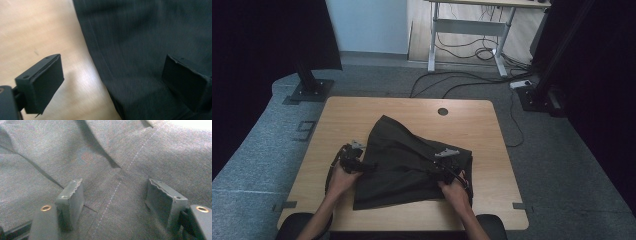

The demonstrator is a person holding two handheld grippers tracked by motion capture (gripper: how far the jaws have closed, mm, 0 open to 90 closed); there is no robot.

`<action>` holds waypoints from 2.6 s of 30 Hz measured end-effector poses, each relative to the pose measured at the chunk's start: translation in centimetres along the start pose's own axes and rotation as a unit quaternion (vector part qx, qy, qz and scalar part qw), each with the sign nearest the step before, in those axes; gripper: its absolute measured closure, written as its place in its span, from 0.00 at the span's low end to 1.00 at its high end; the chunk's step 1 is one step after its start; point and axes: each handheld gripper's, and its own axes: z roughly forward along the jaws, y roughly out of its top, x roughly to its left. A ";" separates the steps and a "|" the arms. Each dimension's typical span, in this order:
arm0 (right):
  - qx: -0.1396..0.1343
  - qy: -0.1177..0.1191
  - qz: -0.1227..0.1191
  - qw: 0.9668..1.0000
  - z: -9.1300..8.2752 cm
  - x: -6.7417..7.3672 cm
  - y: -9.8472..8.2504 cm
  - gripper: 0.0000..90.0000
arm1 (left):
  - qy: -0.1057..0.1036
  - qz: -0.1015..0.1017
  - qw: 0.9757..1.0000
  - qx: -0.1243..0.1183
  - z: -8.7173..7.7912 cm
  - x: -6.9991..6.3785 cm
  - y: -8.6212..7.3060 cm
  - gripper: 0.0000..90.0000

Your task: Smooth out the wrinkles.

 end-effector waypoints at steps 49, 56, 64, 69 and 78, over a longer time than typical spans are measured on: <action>-0.019 -0.050 -0.008 0.999 3.8 1.4 2.9 0.00 | -0.035 -0.009 0.999 -0.008 -0.4 -1.8 0.5 0.57; -0.021 -0.050 -0.006 0.999 3.8 1.4 2.8 0.00 | -0.101 -0.054 0.993 -0.031 -0.2 -0.6 0.0 0.84; -0.023 -0.045 -0.006 0.999 3.9 1.3 2.8 0.00 | -0.125 -0.047 0.988 -0.078 -2.6 -0.7 1.8 0.89; -0.024 -0.046 -0.007 0.999 3.9 1.3 2.8 0.00 | -0.136 -0.012 0.985 -0.109 -5.3 -2.4 4.5 0.89; -0.027 -0.043 -0.010 0.999 3.9 1.4 2.7 0.00 | -0.151 0.073 0.978 -0.126 -7.8 -7.8 9.5 0.89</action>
